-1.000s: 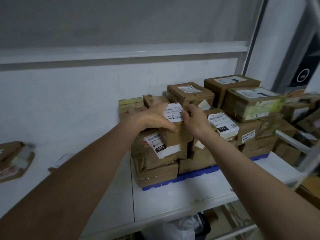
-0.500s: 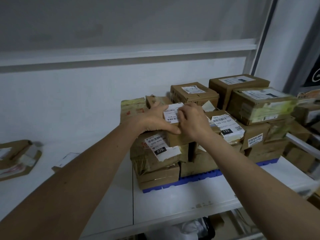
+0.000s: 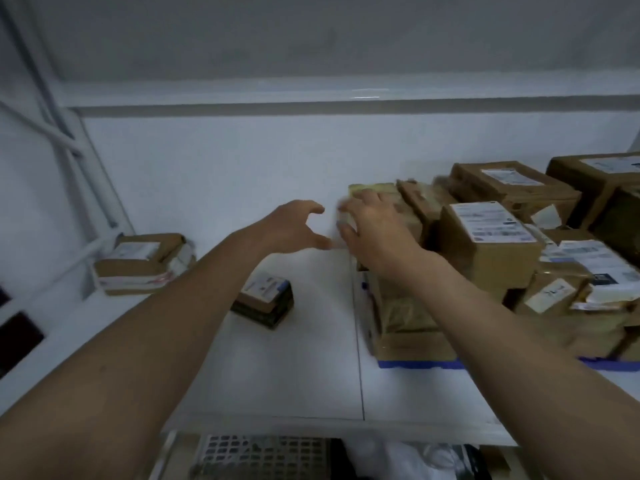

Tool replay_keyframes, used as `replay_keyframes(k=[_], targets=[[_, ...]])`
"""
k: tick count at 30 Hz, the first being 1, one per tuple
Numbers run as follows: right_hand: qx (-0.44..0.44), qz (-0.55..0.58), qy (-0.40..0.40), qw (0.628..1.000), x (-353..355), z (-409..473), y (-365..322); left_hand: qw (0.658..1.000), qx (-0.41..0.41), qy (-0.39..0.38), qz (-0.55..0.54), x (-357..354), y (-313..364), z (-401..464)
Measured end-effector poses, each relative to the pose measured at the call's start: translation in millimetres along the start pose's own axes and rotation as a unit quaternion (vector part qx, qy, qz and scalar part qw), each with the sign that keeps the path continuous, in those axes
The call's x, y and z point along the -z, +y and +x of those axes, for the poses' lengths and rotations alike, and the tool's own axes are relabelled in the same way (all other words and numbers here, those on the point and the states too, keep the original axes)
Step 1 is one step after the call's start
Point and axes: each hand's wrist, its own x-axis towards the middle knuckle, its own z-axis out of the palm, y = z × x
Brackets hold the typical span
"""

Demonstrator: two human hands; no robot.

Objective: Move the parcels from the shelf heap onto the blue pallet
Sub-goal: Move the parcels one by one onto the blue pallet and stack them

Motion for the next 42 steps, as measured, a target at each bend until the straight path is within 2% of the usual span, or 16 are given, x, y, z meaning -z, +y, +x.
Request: replay_keyframes(k=[5, 9, 17, 23, 25, 32, 34, 38, 42], targets=[[0.020, 0.045, -0.118, 0.992, -71, 19, -73, 0.992, 0.102, -0.005, 0.070, 26, -101, -38], [-0.009, 0.059, -0.205, 0.977, -120, 26, -116, 0.983, 0.166, -0.038, 0.068, 33, -175, -64], [-0.124, 0.059, -0.275, 0.952, -207, 32, -147, 0.973, 0.209, -0.094, 0.010, 8, -270, -75], [-0.228, 0.112, -0.218, 0.942, -228, 38, -128, 0.968, 0.214, -0.128, -0.030, -18, -282, -53], [-0.254, 0.135, -0.199, 0.937, -233, 42, -121, 0.966, 0.219, -0.119, -0.063, -24, -283, -45], [-0.316, 0.218, -0.223, 0.896, -251, 55, -86, 0.946, 0.229, -0.123, -0.194, -59, -272, -3], [-0.318, 0.231, -0.215, 0.894, -252, 53, -78, 0.941, 0.231, -0.111, -0.222, -68, -268, 4], [-0.348, 0.236, -0.218, 0.881, -248, 44, -72, 0.948, 0.222, -0.059, -0.222, -85, -255, 6], [-0.339, 0.219, -0.224, 0.887, -229, 35, -78, 0.969, 0.162, -0.048, -0.180, -92, -241, 3]])
